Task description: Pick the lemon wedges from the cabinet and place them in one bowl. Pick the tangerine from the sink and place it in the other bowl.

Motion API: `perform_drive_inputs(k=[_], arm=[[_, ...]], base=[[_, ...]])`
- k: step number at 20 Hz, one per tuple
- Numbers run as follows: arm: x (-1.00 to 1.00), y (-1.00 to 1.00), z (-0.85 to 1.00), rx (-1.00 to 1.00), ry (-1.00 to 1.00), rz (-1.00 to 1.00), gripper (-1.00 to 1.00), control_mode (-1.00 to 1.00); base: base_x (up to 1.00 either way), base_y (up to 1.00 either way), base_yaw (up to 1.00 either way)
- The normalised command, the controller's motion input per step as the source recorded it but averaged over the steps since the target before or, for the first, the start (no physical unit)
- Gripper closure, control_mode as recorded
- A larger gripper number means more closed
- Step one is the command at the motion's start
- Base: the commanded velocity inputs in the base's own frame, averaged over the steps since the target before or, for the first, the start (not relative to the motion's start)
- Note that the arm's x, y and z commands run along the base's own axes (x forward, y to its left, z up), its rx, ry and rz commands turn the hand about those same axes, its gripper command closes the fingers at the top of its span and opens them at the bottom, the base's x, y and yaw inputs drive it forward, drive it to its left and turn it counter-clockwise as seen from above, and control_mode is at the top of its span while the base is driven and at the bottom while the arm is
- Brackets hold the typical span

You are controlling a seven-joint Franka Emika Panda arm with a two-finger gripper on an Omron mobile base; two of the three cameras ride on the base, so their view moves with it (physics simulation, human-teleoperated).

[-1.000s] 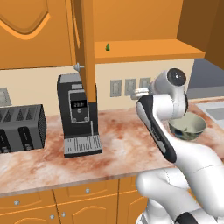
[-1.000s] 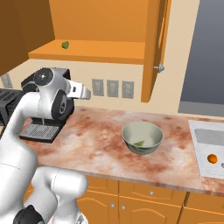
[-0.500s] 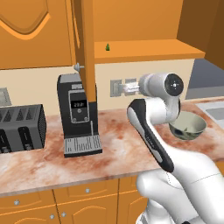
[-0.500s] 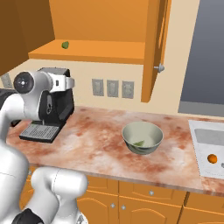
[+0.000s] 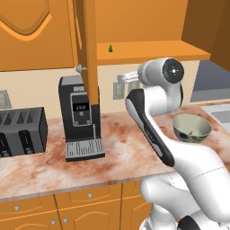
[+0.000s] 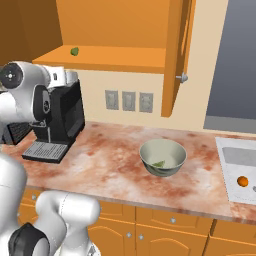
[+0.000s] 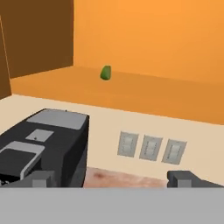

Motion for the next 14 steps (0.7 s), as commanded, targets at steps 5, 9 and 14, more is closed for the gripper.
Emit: perform_drive_inputs(k=[5, 9, 14], arm=[[-0.16, 0.24, 0.6, -0.07, 0.17, 0.01, -1.0, -1.0], [-0.06, 0.16, 0.53, 0.0, 0.26, 0.0, -1.0, -1.0], [0.02, -0.04, 0.14, 0.03, 0.08, -0.09, -1.0, -1.0]], base=[[0.0, 0.0, 0.0], [0.0, 0.0, 0.0], [0.0, 0.0, 0.0]])
